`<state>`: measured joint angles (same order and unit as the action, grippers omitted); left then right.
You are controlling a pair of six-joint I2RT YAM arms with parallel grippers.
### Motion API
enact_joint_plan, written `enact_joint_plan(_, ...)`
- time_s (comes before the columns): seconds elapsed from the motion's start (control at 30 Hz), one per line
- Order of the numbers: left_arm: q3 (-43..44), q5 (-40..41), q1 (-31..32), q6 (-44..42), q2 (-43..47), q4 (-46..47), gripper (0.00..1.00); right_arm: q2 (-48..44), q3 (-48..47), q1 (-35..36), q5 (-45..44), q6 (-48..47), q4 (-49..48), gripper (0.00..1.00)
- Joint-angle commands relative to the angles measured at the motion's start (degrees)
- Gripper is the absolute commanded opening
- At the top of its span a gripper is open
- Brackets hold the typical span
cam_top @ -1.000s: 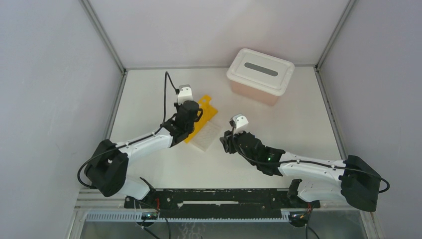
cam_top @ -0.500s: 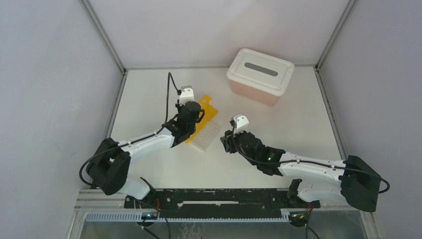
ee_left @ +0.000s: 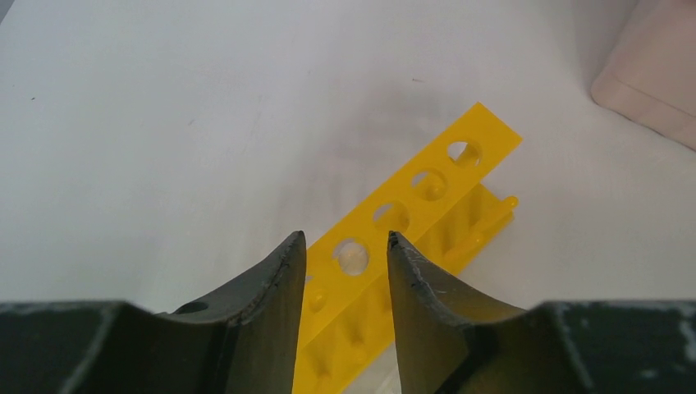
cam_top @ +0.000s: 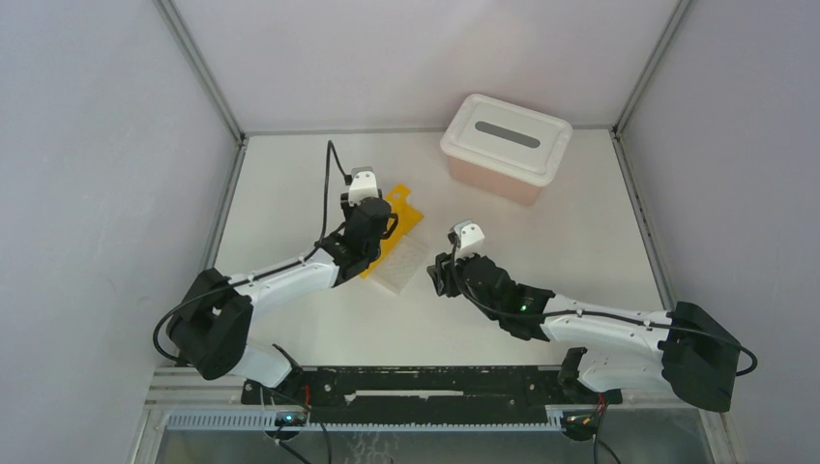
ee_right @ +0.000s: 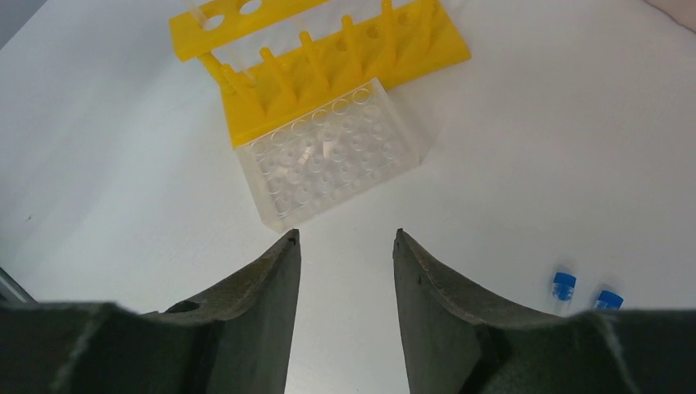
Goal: Organize the chemistry lab equipment
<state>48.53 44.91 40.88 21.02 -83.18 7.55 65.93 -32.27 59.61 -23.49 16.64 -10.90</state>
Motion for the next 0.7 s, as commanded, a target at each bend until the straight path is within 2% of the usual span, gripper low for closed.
enact_joint_plan(0.0,-0.3,2.0,0.6,0.4,3.5,0.4,0.47,-0.4,-1.5,-0.3,-1.4,0.4,-0.3,0.55)
enact_joint_plan(0.27,0.7,2.5,0.8,-0.1,8.7,-2.7,0.53,1.2,-5.0,-0.5,-4.4,1.8,5.1,0.59)
enact_joint_plan(0.43,4.3,1.4,1.3,0.1,11.7,-7.9,0.56,1.3,-9.0,-2.5,-6.6,5.8,14.8,0.59)
enact_joint_plan(0.67,7.1,-0.6,2.2,3.7,16.3,-15.4,0.58,2.5,-11.1,-4.2,-7.2,6.5,18.5,0.59)
